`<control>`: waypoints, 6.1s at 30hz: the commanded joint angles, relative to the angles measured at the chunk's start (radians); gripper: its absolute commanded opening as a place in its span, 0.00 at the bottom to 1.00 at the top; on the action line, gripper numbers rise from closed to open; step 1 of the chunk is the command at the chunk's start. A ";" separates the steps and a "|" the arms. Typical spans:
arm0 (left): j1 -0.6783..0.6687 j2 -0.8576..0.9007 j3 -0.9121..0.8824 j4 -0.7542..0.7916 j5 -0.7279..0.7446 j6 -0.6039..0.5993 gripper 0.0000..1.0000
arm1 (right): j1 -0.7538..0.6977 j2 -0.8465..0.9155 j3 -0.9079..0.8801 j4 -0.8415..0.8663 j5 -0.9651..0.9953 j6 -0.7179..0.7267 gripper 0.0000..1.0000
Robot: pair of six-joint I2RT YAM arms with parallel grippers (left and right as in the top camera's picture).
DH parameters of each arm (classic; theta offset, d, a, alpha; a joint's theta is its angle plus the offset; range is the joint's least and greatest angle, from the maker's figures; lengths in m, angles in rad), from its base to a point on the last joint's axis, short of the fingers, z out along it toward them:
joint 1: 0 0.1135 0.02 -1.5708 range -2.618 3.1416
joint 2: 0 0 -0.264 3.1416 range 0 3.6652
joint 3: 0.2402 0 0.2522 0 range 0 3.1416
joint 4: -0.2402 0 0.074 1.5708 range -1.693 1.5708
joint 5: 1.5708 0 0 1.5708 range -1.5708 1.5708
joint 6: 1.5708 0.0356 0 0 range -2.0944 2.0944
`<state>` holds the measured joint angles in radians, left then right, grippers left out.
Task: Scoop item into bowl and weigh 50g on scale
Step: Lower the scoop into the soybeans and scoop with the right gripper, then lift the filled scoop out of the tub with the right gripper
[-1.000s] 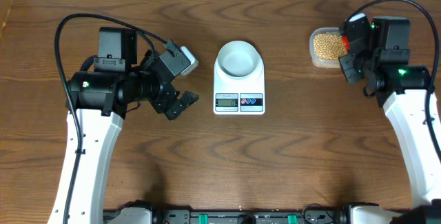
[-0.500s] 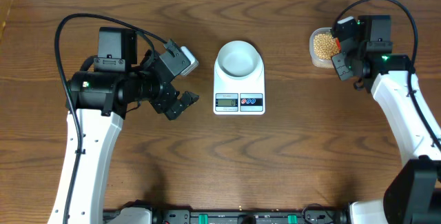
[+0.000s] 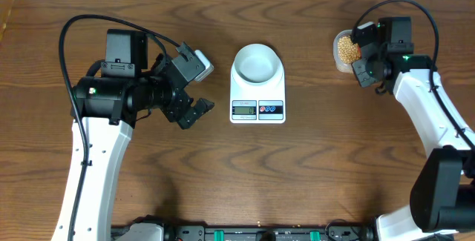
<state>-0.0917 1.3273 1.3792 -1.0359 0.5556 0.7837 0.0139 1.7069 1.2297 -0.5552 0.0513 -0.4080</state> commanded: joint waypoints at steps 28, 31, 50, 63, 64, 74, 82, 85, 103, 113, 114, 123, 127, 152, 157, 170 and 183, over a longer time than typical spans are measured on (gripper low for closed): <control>0.003 -0.001 0.018 -0.003 0.016 0.009 0.98 | -0.115 0.079 0.015 -0.012 -0.325 0.244 0.01; 0.003 -0.002 0.018 -0.003 0.016 0.009 0.98 | -0.135 0.079 0.014 -0.013 -0.362 0.267 0.01; 0.003 -0.001 0.018 -0.003 0.016 0.009 0.98 | -0.229 0.081 0.012 -0.015 -0.481 0.360 0.01; 0.003 -0.001 0.018 -0.003 0.016 0.008 0.98 | -0.238 0.179 0.012 -0.017 -0.593 0.378 0.01; 0.003 -0.001 0.018 -0.003 0.016 0.008 0.98 | -0.238 0.178 0.012 -0.017 -0.593 0.378 0.01; 0.003 -0.001 0.018 -0.003 0.016 0.008 0.98 | -0.278 0.176 0.012 -0.021 -0.605 0.378 0.01; 0.003 -0.001 0.018 -0.003 0.016 0.009 0.98 | -0.341 0.176 0.012 -0.022 -0.719 0.377 0.01; 0.003 -0.001 0.018 -0.003 0.016 0.009 0.98 | -0.359 0.176 0.012 -0.023 -0.747 0.377 0.01; 0.003 -0.001 0.018 -0.003 0.016 0.009 0.98 | -0.460 0.177 0.012 -0.020 -0.978 0.378 0.01; 0.003 -0.001 0.018 -0.003 0.016 0.009 0.98 | -0.467 0.177 0.012 -0.021 -1.002 0.386 0.01; 0.003 -0.001 0.018 -0.003 0.016 0.009 0.98 | -0.467 0.177 0.012 -0.021 -1.009 0.386 0.01; 0.003 -0.001 0.018 -0.003 0.016 0.008 0.98 | -0.476 0.177 0.012 -0.021 -1.029 0.415 0.01; 0.003 -0.001 0.018 -0.003 0.016 0.008 0.98 | -0.490 0.177 0.012 -0.021 -1.062 0.416 0.01; 0.003 -0.001 0.018 -0.003 0.016 0.009 0.98 | -0.497 0.177 0.012 -0.013 -1.217 0.441 0.01; 0.003 -0.001 0.018 -0.003 0.016 0.009 0.98 | -0.496 0.177 0.012 -0.013 -1.240 0.441 0.01; 0.004 -0.001 0.018 -0.003 0.016 0.009 0.98 | -0.448 0.177 0.012 -0.012 -1.293 0.446 0.01; 0.003 -0.001 0.018 -0.003 0.016 0.009 0.98 | -0.372 0.177 0.012 -0.005 -1.347 0.463 0.01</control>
<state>-0.0917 1.3273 1.3792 -1.0359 0.5556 0.7837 -0.3828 1.8748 1.2480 -0.5636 -1.2350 0.0448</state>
